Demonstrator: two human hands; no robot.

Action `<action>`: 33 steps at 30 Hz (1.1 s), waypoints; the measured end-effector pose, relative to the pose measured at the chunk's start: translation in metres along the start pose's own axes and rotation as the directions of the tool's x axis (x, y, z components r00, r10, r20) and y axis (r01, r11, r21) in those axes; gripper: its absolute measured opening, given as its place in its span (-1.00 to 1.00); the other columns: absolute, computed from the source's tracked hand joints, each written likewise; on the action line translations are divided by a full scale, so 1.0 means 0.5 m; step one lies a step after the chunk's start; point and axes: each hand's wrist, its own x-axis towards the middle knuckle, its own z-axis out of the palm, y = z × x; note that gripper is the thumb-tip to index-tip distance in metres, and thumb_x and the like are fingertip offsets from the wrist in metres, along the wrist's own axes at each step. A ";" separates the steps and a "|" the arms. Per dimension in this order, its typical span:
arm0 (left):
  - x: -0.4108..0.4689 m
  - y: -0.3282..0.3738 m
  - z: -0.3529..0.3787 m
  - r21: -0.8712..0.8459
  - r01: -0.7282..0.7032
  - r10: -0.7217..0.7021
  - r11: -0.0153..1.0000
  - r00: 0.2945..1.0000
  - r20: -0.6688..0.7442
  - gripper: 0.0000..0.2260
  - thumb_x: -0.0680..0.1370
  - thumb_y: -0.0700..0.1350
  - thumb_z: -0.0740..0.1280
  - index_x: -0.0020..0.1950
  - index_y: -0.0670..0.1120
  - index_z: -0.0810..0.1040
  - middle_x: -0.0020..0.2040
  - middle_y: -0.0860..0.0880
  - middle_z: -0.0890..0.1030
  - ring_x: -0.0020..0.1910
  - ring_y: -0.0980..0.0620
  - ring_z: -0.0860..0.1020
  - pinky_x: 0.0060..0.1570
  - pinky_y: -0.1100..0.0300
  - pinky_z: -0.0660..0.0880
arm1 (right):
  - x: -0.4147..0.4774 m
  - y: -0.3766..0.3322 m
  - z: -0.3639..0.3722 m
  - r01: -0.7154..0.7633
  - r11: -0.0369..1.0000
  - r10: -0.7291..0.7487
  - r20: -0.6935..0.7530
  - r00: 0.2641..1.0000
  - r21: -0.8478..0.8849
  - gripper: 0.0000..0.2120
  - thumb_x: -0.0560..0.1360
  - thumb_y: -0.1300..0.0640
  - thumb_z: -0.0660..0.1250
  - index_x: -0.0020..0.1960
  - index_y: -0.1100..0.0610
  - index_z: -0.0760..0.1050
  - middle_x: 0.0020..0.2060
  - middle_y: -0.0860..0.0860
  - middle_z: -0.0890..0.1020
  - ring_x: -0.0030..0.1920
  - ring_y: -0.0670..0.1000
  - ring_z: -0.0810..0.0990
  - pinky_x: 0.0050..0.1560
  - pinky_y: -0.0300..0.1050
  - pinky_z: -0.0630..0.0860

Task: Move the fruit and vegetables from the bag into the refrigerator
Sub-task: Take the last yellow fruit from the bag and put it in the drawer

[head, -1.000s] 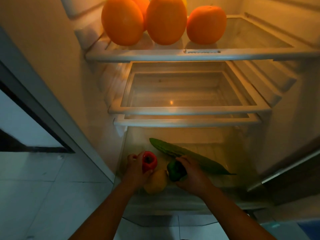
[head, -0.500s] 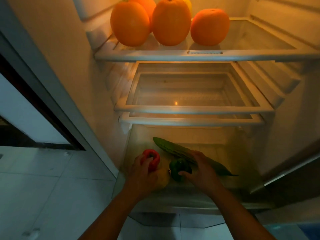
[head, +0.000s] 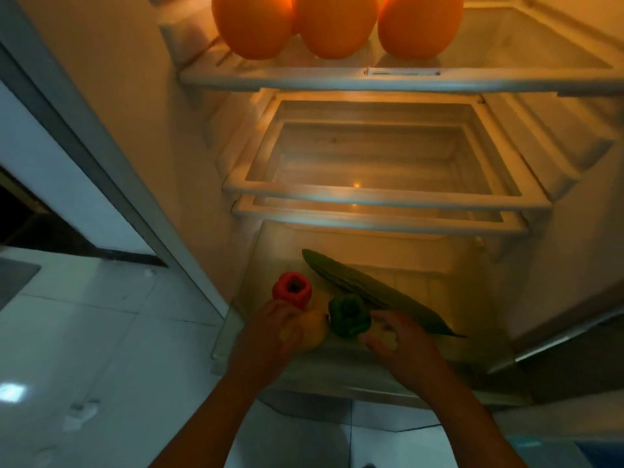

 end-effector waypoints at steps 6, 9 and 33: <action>-0.006 0.007 -0.017 -0.071 -0.043 0.051 0.997 0.992 0.117 -0.59 0.45 0.24 0.16 0.08 0.00 0.56 0.00 0.11 0.53 -0.07 0.21 0.47 -0.10 0.47 0.36 | -0.070 0.016 0.020 -0.026 1.000 0.025 -0.045 0.999 -0.009 -0.65 0.50 -0.09 0.30 0.26 -0.07 0.41 0.07 -0.16 0.47 0.07 -0.15 0.45 0.06 -0.23 0.40; -0.012 -0.004 -0.023 -0.120 -0.042 0.068 0.992 0.973 0.221 -0.49 0.37 0.36 0.07 0.06 0.08 0.56 0.00 0.12 0.55 -0.07 0.20 0.51 -0.06 0.26 0.46 | -0.109 0.032 0.025 0.002 0.999 -0.005 -0.113 0.994 -0.035 -0.64 0.45 -0.10 0.37 0.22 -0.13 0.41 0.04 -0.22 0.48 0.07 -0.17 0.48 0.10 -0.23 0.45; -0.019 -0.046 -0.029 0.028 -0.342 0.329 0.939 0.921 0.210 -0.52 0.38 0.34 0.04 0.04 0.15 0.60 0.02 0.26 0.55 -0.04 0.31 0.47 -0.17 0.53 0.24 | -0.083 0.119 0.059 0.165 0.963 -0.250 -0.466 0.849 -0.214 -0.85 0.40 0.08 0.47 -0.03 -0.04 0.66 -0.07 -0.20 0.60 -0.04 -0.16 0.52 0.06 -0.22 0.37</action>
